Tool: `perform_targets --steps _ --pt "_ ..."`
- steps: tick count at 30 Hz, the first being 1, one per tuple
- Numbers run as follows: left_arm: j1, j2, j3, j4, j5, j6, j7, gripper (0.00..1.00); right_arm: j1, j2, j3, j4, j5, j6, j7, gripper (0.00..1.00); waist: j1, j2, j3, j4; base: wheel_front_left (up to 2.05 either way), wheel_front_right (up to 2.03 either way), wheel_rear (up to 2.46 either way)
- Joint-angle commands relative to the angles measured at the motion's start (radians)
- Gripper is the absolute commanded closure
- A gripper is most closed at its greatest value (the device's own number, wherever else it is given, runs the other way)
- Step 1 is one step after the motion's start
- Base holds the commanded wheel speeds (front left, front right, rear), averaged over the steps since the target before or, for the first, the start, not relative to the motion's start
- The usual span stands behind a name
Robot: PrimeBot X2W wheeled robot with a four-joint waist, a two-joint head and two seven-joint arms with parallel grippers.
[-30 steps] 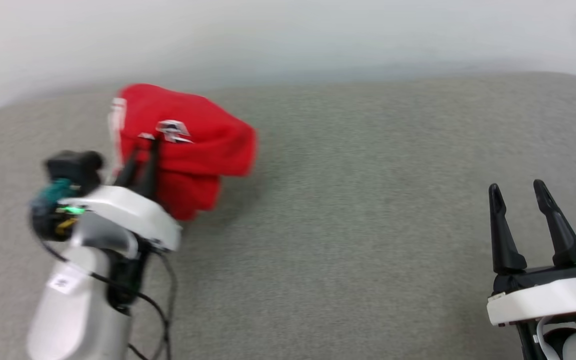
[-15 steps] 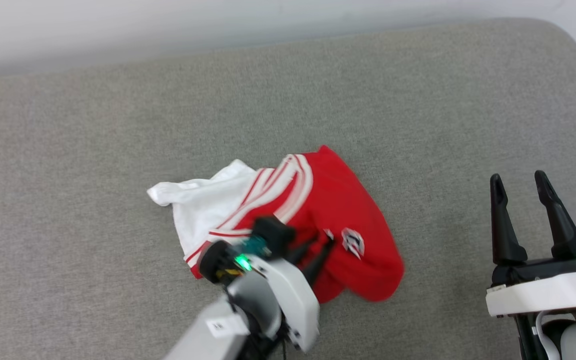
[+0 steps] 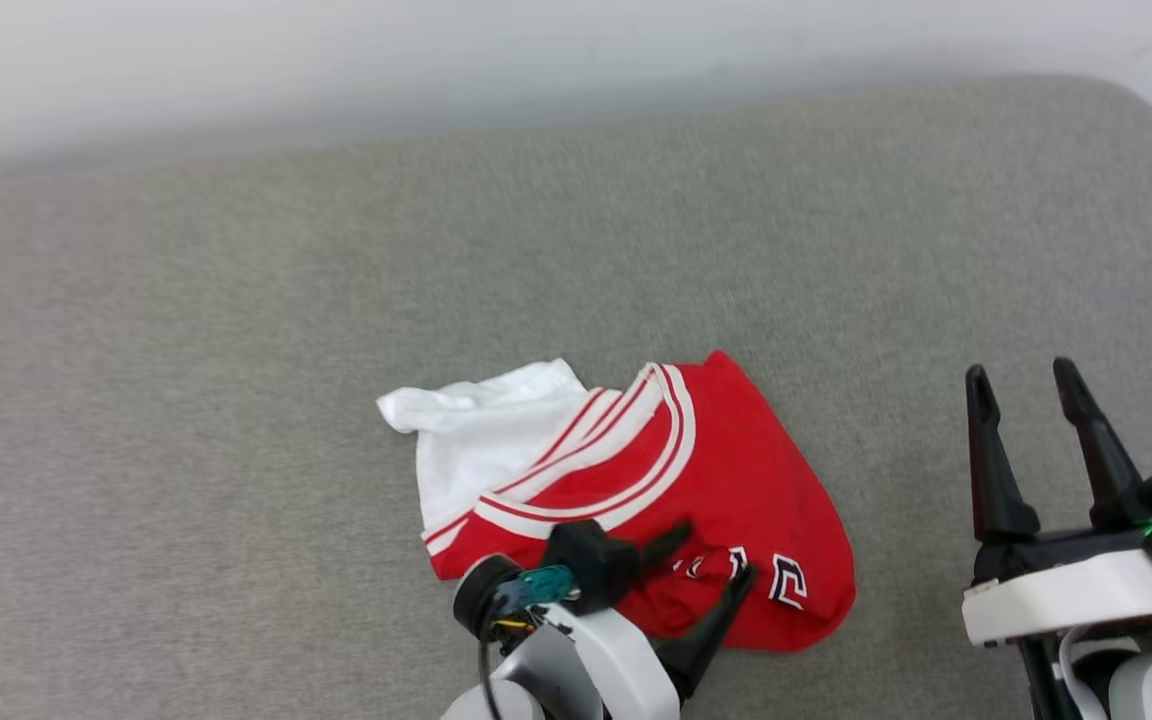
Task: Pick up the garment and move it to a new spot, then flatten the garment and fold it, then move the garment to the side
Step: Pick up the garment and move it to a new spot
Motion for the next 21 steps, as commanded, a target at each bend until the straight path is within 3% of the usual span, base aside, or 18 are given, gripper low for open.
perform_targets --steps 1,6,12,21 --pt "0.007 -0.006 0.006 -0.007 0.004 0.006 -0.025 0.00 0.016 0.002 -0.002 0.002 -0.003 -0.001 0.006 0.00 -0.0001 -0.0001 -0.041 0.023 0.00 0.00 0.00" --pt "0.030 -0.011 0.034 -0.037 0.025 0.043 -0.157 0.00 0.058 0.002 -0.001 -0.011 -0.020 -0.001 0.037 0.00 -0.0001 -0.0001 -0.114 0.066 0.00 0.00 0.00" --pt "0.046 0.015 0.110 -0.047 0.044 0.120 -0.239 0.00 0.104 0.002 -0.008 -0.038 -0.027 -0.001 0.073 0.00 -0.0001 -0.0001 -0.164 0.118 0.00 0.00 0.00" --pt "0.111 0.117 0.274 -0.064 0.031 0.229 -0.279 0.00 0.164 0.002 -0.016 -0.059 -0.009 -0.001 0.098 0.00 -0.0001 -0.0001 -0.204 0.155 0.00 0.00 0.00"
